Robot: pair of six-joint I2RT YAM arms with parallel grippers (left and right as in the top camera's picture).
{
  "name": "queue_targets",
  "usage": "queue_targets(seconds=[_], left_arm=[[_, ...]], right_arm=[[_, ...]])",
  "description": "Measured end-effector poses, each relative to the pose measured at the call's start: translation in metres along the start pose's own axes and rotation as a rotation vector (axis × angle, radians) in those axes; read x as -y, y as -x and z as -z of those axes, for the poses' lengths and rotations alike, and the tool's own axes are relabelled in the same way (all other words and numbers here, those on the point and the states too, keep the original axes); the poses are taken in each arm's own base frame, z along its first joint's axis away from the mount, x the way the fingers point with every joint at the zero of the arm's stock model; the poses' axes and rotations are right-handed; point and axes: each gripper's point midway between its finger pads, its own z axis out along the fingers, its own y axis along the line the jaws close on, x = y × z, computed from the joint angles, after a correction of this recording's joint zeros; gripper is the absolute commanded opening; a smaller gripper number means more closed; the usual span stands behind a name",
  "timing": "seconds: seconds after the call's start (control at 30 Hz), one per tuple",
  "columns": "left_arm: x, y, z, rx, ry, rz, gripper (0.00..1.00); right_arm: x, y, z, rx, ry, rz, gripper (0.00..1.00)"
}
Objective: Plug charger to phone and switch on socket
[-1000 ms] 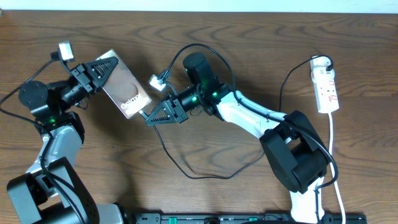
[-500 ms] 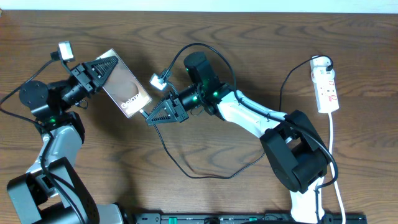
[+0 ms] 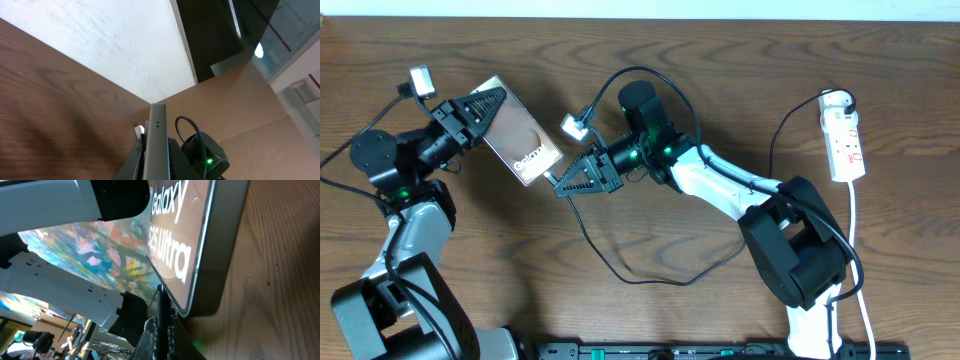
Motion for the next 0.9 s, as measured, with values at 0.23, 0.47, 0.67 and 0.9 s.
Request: queue_targets(seconds=[0.23,0.47,0.67,0.9], left_arm=[[0.0000,0.0000,0.0000,0.000,0.000,0.000,0.08],[-0.0002,0.0007,0.0000,0.004,0.001,0.000,0.07],[-0.0008,0.0027,0.0000,0.016,0.005,0.000,0.08],[-0.0010,0.0033,0.0000,0.019,0.005,0.000,0.07]], right_arm=[[0.0004,0.0000,0.0000,0.001,-0.002,-0.026,0.01],[0.0003,0.0007,0.0000,0.003,-0.002,-0.041,0.01],[0.0011,0.0017,0.0000,0.007,-0.008,-0.043,0.01],[0.0013,0.0022,0.0000,0.009,-0.010,-0.042,0.01]])
